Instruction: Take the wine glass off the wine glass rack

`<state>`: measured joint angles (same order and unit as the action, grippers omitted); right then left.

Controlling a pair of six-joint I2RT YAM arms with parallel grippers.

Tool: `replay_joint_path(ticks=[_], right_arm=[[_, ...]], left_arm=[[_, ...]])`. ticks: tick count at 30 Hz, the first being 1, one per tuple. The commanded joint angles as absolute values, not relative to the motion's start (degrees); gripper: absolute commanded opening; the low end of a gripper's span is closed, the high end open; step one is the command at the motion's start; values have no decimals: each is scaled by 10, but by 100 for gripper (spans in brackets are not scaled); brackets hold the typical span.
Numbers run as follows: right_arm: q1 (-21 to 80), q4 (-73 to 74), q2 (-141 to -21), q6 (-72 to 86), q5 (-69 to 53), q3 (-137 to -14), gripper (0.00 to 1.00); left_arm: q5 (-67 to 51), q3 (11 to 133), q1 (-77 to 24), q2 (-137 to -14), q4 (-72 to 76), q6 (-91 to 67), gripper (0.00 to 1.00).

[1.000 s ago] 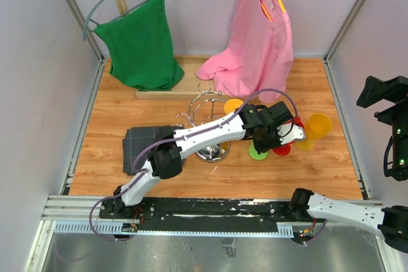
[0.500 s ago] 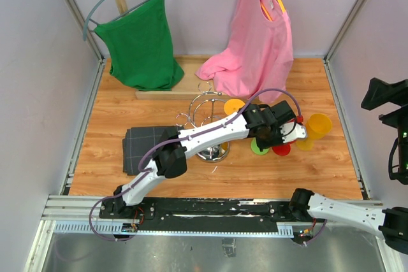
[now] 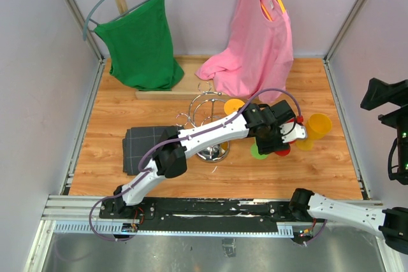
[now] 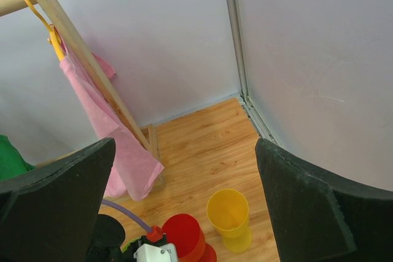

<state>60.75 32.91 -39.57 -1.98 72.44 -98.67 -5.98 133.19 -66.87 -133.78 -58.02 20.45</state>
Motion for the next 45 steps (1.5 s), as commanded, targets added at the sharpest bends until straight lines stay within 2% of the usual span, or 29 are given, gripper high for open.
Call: replay_joint_path(ticks=[1,6,11,26,29,32,36,40,45], right_arm=[[614,330,-395,-5,725,-978,99],[614,330,-398,0,723,-974,99],[614,330,-405,3,718,-973,99],[614,341,-434,40,691,-982,98],[617,360,-443,66,681,-995,99],[630,365,-470,76,676,-1015,98],[646,366,-556,53,657,-1081,99],[644,378,-669,46,604,-1180,99],[579,439,-785,163,416,-1262,99]], left_arm=[[-64,1333,-665,-1322,-579,211,63],[-59,1333,-665,-1299,-585,217,80],[-51,1335,-666,-1269,-588,225,90],[-106,1410,-671,-1197,-599,195,91],[-83,1454,-669,-1175,-594,177,91],[-44,1437,-661,-1117,-561,167,91],[-10,1364,-597,-1017,-485,142,92],[-17,1342,-480,-950,-464,99,92],[-53,1221,-348,-835,-432,87,92]])
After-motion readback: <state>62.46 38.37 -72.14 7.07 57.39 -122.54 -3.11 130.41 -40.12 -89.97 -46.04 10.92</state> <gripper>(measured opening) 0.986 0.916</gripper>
